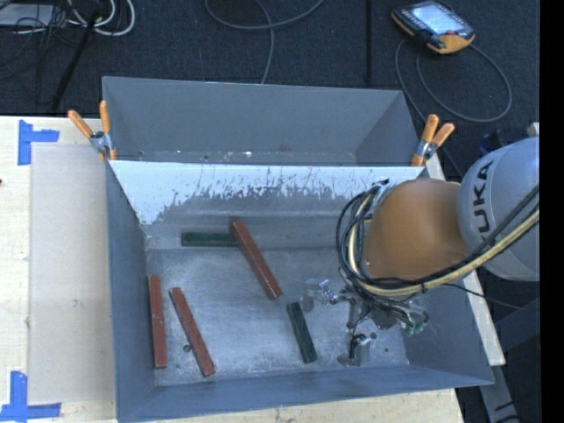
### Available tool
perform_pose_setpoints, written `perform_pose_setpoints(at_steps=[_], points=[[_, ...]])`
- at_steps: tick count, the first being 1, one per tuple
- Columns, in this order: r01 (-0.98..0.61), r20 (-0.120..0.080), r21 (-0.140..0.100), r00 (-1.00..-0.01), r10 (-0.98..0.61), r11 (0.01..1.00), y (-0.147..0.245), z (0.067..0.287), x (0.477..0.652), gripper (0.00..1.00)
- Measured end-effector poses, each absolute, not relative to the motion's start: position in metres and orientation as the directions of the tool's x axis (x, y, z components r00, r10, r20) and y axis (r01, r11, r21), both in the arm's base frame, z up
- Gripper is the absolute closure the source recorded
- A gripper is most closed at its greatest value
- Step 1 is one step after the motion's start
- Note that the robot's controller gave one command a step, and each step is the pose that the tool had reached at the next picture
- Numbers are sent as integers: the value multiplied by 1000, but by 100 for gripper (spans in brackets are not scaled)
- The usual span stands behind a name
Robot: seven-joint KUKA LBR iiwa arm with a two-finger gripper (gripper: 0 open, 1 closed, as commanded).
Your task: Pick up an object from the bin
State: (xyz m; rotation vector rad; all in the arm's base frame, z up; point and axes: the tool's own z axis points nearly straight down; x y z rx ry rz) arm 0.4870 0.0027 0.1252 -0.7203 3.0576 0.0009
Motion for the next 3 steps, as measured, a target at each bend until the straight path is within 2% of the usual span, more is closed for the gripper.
perform_pose_setpoints(at_steps=[1,2,3], points=[[-430,-1,2,-903,-430,903,5,133,484,0],[-417,1,0,-909,-417,909,25,115,488,0],[-530,-2,1,-848,-530,848,26,90,534,0]])
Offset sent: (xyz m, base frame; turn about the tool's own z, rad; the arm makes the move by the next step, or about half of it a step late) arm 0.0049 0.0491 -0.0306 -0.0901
